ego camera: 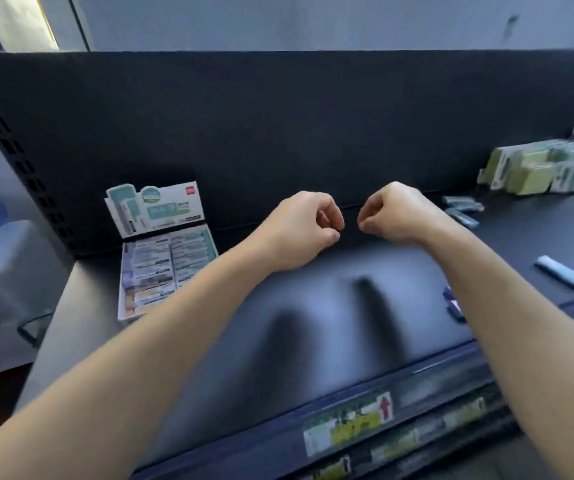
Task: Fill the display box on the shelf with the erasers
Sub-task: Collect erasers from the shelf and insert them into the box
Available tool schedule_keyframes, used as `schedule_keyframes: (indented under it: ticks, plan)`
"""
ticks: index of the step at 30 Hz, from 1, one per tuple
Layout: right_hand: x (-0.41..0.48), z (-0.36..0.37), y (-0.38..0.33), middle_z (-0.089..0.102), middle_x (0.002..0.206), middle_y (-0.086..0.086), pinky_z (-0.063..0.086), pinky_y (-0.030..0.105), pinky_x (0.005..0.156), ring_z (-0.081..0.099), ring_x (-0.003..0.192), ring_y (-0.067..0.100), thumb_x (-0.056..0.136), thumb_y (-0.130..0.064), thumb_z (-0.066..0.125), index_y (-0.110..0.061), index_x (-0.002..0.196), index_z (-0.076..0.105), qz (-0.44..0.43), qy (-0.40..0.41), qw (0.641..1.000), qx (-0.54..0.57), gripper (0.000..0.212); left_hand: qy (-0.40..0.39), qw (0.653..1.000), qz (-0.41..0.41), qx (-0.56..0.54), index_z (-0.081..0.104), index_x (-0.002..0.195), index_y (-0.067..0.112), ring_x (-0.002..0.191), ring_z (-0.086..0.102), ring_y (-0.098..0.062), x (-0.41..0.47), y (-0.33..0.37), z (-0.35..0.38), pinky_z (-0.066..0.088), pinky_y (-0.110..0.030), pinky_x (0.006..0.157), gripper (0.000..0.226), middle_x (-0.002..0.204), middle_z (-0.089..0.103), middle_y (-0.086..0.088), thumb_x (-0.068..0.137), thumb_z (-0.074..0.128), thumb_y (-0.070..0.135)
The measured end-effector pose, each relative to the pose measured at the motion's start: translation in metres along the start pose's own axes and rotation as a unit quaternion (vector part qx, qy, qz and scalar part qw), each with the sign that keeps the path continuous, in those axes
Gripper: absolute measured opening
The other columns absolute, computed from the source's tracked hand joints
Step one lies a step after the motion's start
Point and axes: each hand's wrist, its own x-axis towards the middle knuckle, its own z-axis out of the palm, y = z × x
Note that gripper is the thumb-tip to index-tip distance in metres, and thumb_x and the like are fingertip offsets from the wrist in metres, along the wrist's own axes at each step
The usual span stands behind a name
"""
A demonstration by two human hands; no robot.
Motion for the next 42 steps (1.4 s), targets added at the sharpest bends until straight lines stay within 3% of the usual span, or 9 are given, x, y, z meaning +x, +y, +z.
schedule_keyframes:
  ticks: [4, 9, 15, 17, 23, 26, 31, 37, 42]
  plan:
    - [-0.010, -0.038, 0.064, 0.068, 0.080, 0.005, 0.043, 0.020, 0.056, 0.062, 0.077, 0.021, 0.080, -0.009, 0.063, -0.017, 0.079, 0.074, 0.056, 0.023, 0.998, -0.010, 0.014, -0.067, 0.998, 0.013, 0.001, 0.066, 0.089, 0.015, 0.055, 0.046, -0.004, 0.025, 0.038, 0.044, 0.033, -0.008, 0.041, 0.009, 0.068, 0.052, 0.010, 0.083, 0.061, 0.010]
    - [-0.018, -0.074, 0.132, 0.073, 0.089, 0.014, 0.053, 0.032, 0.071, 0.066, 0.081, 0.029, 0.078, -0.005, 0.066, -0.008, 0.078, 0.074, 0.114, 0.020, 0.992, -0.042, 0.008, -0.162, 0.986, 0.009, 0.045, 0.067, 0.094, 0.013, 0.056, 0.047, -0.002, 0.049, 0.073, 0.098, 0.032, -0.007, 0.040, 0.012, 0.066, 0.052, 0.011, 0.083, 0.066, 0.016]
    - [-0.021, -0.094, 0.197, 0.070, 0.106, 0.018, 0.055, 0.036, 0.079, 0.065, 0.104, 0.032, 0.077, -0.007, 0.066, 0.001, 0.101, 0.070, 0.151, -0.004, 0.983, -0.105, 0.025, -0.211, 0.971, -0.025, 0.108, 0.068, 0.095, 0.015, 0.068, 0.051, -0.010, 0.067, 0.096, 0.138, 0.037, -0.022, 0.054, 0.019, 0.071, 0.053, 0.012, 0.078, 0.071, 0.021]
    - [-0.021, -0.097, 0.212, 0.069, 0.107, 0.016, 0.052, 0.034, 0.079, 0.065, 0.101, 0.032, 0.079, -0.009, 0.067, -0.002, 0.103, 0.068, 0.164, -0.014, 0.981, -0.106, 0.025, -0.215, 0.968, -0.042, 0.119, 0.068, 0.094, 0.016, 0.072, 0.052, -0.013, 0.070, 0.099, 0.146, 0.037, -0.023, 0.056, 0.018, 0.070, 0.055, 0.012, 0.078, 0.072, 0.021]
    - [-0.016, -0.099, 0.240, 0.070, 0.102, 0.016, 0.053, 0.034, 0.080, 0.067, 0.089, 0.032, 0.080, -0.018, 0.071, -0.003, 0.107, 0.066, 0.168, -0.060, 0.980, -0.086, 0.031, -0.190, 0.971, -0.059, 0.133, 0.066, 0.082, 0.019, 0.061, 0.051, -0.009, 0.077, 0.113, 0.162, 0.039, -0.023, 0.055, 0.006, 0.070, 0.062, 0.002, 0.078, 0.068, 0.015]
    - [-0.010, -0.098, 0.241, 0.072, 0.099, 0.017, 0.048, 0.029, 0.072, 0.059, 0.073, 0.026, 0.079, -0.013, 0.068, -0.001, 0.109, 0.067, 0.155, -0.086, 0.981, -0.082, 0.032, -0.176, 0.975, -0.072, 0.119, 0.065, 0.077, 0.020, 0.055, 0.048, -0.006, 0.076, 0.114, 0.164, 0.036, -0.022, 0.051, 0.008, 0.067, 0.061, 0.000, 0.078, 0.069, 0.013]
    - [-0.001, -0.092, 0.227, 0.071, 0.103, 0.017, 0.044, 0.026, 0.065, 0.061, 0.077, 0.028, 0.076, -0.008, 0.064, -0.004, 0.104, 0.070, 0.111, -0.113, 0.985, -0.067, 0.029, -0.132, 0.984, -0.114, 0.040, 0.068, 0.075, 0.018, 0.052, 0.050, -0.006, 0.068, 0.110, 0.151, 0.036, -0.015, 0.046, 0.006, 0.061, 0.061, 0.004, 0.074, 0.071, 0.013]
    - [0.012, -0.073, 0.173, 0.058, 0.063, 0.008, 0.044, 0.025, 0.058, 0.053, 0.058, 0.022, 0.072, 0.000, 0.064, 0.001, 0.084, 0.067, 0.039, -0.085, 0.995, 0.028, 0.012, -0.068, 0.987, -0.147, 0.014, 0.067, 0.074, 0.020, 0.061, 0.051, -0.011, 0.043, 0.094, 0.116, 0.038, -0.024, 0.060, 0.008, 0.066, 0.064, 0.002, 0.073, 0.069, 0.013]
    - [0.009, -0.057, 0.100, 0.059, 0.069, 0.004, 0.052, 0.026, 0.059, 0.058, 0.059, 0.020, 0.078, 0.003, 0.064, -0.011, 0.085, 0.062, -0.048, -0.104, 0.984, 0.137, 0.016, -0.003, 0.985, -0.171, 0.003, 0.068, 0.075, 0.021, 0.063, 0.055, -0.011, 0.008, 0.066, 0.069, 0.042, -0.027, 0.066, 0.008, 0.070, 0.068, 0.001, 0.074, 0.070, 0.013]
